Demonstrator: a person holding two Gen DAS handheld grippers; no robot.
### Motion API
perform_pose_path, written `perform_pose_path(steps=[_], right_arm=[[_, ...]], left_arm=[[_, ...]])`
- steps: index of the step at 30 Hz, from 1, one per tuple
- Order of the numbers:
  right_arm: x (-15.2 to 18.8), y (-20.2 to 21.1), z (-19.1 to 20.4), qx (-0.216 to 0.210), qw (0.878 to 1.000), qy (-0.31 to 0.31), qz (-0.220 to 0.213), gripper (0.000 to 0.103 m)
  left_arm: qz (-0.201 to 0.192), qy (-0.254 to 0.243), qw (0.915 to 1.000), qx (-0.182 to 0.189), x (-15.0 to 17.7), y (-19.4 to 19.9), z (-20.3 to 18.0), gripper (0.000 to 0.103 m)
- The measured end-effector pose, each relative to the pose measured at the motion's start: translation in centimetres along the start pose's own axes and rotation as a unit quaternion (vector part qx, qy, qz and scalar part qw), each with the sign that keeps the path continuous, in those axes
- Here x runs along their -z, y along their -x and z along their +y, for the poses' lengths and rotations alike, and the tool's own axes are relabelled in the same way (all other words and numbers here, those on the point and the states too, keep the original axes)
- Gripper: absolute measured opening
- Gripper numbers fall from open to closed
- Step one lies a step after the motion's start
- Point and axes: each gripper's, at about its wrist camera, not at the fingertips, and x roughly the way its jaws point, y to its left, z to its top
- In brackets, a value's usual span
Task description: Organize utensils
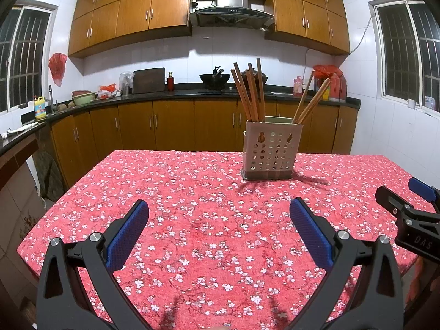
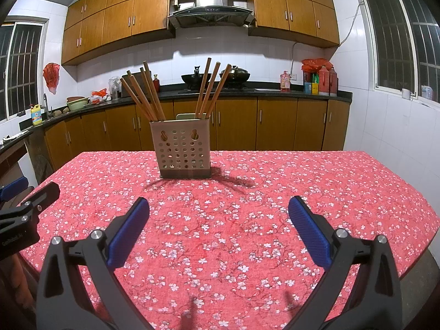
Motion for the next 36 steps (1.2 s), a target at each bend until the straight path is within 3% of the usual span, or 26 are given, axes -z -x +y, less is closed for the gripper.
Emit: perform_pose_path(steps=[36], right_arm=[[-0.18, 0.01, 0.16, 0.000, 1.000, -0.001, 0.001, 0.099]], left_arm=[[0.004, 0.001, 1.0000, 0.002, 0.13, -0.17, 0.11, 0.101]])
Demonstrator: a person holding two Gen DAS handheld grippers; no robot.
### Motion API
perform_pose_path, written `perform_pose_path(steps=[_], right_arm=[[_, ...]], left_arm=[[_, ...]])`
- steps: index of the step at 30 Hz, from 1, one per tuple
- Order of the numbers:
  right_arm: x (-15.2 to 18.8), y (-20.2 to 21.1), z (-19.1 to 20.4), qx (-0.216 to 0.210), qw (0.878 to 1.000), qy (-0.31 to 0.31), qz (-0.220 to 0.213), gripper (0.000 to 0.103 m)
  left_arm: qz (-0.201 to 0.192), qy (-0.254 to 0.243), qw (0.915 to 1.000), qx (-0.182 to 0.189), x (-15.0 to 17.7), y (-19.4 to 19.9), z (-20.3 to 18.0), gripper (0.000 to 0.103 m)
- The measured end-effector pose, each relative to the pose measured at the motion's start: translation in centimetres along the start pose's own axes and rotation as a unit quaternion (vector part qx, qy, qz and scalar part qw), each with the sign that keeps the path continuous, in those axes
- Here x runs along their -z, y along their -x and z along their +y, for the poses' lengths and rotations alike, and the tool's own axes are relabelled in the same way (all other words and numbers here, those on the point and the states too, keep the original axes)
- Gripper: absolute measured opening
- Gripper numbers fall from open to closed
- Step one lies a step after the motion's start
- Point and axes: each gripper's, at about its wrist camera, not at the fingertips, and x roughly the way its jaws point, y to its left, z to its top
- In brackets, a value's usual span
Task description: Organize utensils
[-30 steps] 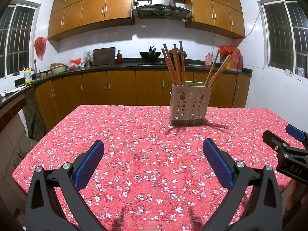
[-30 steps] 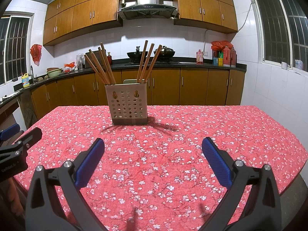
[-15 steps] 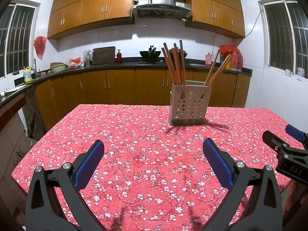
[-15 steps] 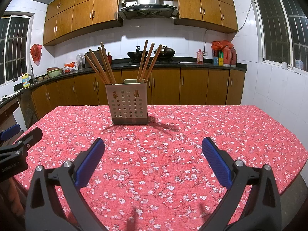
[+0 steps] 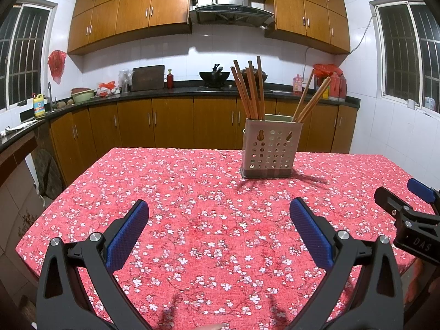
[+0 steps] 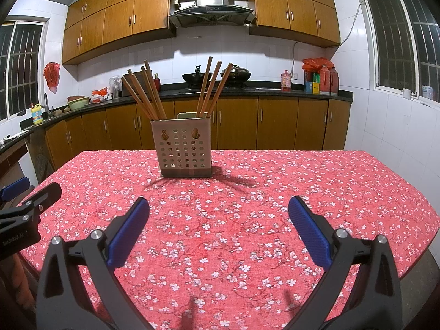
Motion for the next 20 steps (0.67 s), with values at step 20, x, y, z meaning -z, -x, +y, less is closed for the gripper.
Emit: perform_pose_path(steps=[20], right_arm=[[0.28, 0.27, 0.19, -0.001, 1.000, 0.000, 0.001, 0.099]], left_arm=[[0.004, 0.007, 0.9999, -0.008, -0.05, -0.22, 0.36, 0.101]])
